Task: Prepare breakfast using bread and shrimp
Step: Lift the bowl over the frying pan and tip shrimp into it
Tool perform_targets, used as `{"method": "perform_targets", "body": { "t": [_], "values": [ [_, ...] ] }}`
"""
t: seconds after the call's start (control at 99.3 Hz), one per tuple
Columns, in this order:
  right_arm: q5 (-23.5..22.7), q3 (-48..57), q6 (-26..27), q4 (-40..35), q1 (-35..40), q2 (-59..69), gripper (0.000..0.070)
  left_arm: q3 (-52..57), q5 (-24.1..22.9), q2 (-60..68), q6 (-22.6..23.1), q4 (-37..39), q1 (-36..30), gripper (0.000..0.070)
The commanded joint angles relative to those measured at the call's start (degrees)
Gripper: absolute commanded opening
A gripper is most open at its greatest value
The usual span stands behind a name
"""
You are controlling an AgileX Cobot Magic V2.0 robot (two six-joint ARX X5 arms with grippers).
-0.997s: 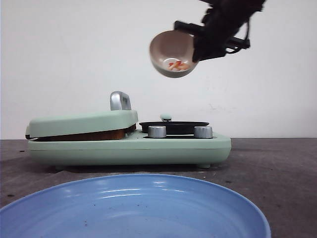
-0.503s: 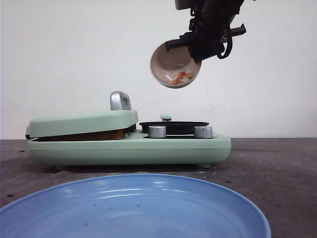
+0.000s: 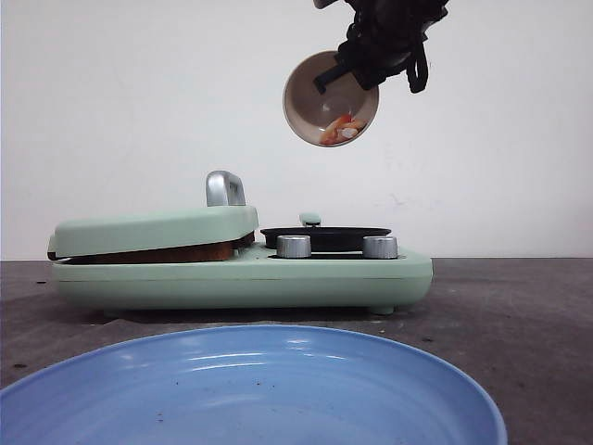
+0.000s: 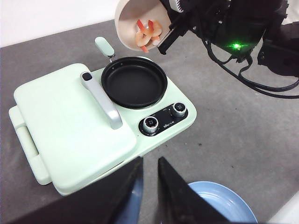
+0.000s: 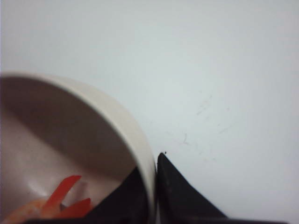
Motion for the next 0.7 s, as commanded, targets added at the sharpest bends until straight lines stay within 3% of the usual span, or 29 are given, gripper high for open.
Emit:
{"method": "perform_targets", "body": {
  "t": [0.0,0.332,0.695],
  "values": [
    [0.2,1.5,-2.3,2.8,0.3,1.1,0.0,0.8,-0.1,0.5,1.2,0.2,-0.5,0.0],
    [-0.2,3.3,-10.9,6.8,0.3,1.1,0.0,0.8,-0.1,0.5,1.2,0.1,-0.5,0.0],
    [-0.8,6.1,-15.3,8.7,0.3,1.2,0.0,0.8,-0.1,0.5,1.2,0.1,-1.0,0.0]
  ]
}}
